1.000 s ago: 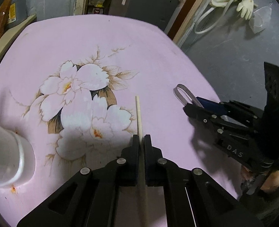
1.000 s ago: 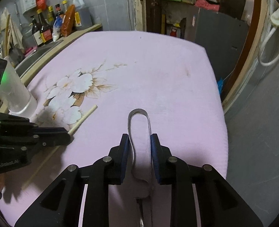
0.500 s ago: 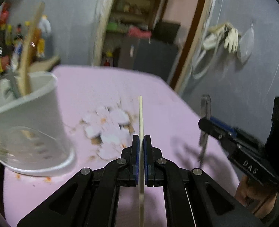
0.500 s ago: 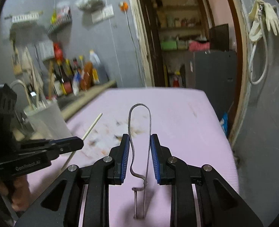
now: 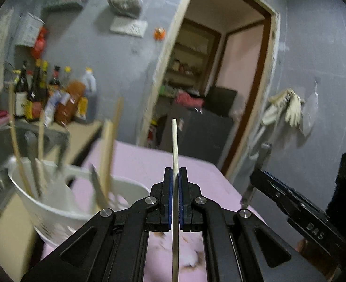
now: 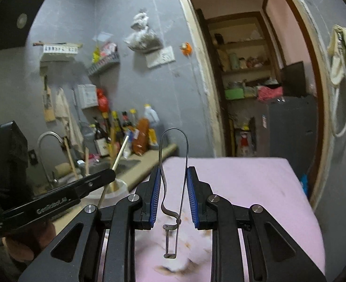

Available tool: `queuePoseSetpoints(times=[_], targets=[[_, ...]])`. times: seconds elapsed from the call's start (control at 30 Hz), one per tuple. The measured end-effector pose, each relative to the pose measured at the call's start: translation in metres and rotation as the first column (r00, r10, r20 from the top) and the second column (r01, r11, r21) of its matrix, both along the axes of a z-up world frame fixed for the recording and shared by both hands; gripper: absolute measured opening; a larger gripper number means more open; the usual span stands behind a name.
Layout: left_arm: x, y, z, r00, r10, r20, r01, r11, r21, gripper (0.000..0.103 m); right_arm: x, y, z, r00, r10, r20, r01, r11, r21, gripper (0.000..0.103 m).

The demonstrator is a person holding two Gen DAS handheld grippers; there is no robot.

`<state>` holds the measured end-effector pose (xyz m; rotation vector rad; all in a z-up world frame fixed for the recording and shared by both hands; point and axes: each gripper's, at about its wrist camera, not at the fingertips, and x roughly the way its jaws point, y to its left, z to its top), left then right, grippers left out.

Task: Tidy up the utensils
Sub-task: 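Lift the chopstick and wire utensil and carry them toward the caddy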

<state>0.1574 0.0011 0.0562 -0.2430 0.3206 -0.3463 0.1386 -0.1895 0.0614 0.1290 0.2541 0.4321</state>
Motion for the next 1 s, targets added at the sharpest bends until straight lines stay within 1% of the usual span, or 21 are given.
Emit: queuePoseSetpoints(times=[0.2, 0.3, 0.4, 0.47, 0.6, 0.7, 0.8, 0.9, 1.0], targets=[[0.012, 0.034, 0.027, 0.997, 0.059, 0.048, -0.059, 0.998, 0.005, 0.002, 0.002, 0.038, 0.027, 0.994, 0.066, 0.084, -0.067, 0.998, 0.005, 0.02], [0.015, 0.051, 0.036, 0.993, 0.088, 0.08, -0.089, 0.996, 0.007, 0.002, 0.004, 0.053, 0.038, 0.99, 0.075, 0.122, -0.077, 0.997, 0.017, 0.02], [0.022, 0.069, 0.045, 0.99, 0.095, 0.102, -0.098, 0.995, 0.028, 0.002, 0.008, 0.067, 0.046, 0.986, 0.074, 0.152, -0.081, 0.996, 0.04, 0.02], [0.027, 0.083, 0.049, 0.991, 0.088, 0.103, -0.091, 0.995, 0.029, 0.002, 0.013, 0.077, 0.049, 0.984, 0.07, 0.163, -0.081, 0.995, 0.059, 0.02], [0.037, 0.109, 0.051, 0.985, 0.12, 0.124, -0.122, 0.992, 0.009, 0.002, 0.023, 0.092, 0.049, 0.984, 0.066, 0.165, -0.08, 0.994, 0.079, 0.02], [0.046, 0.126, 0.05, 0.978, 0.157, 0.135, -0.155, 0.988, -0.026, 0.002, 0.03, 0.101, 0.042, 0.987, 0.066, 0.149, -0.079, 0.994, 0.081, 0.02], [0.056, 0.139, 0.045, 0.968, 0.208, 0.142, -0.203, 0.978, -0.051, 0.002, 0.037, 0.107, 0.035, 0.99, 0.061, 0.13, -0.072, 0.994, 0.077, 0.02], [0.063, 0.149, 0.036, 0.962, 0.238, 0.131, -0.229, 0.97, -0.081, 0.002, 0.043, 0.111, 0.026, 0.991, 0.072, 0.112, -0.08, 0.994, 0.072, 0.02], [0.066, 0.15, 0.026, 0.96, 0.246, 0.134, -0.239, 0.969, -0.065, 0.002, 0.046, 0.114, 0.019, 0.993, 0.066, 0.099, -0.071, 0.996, 0.055, 0.02]])
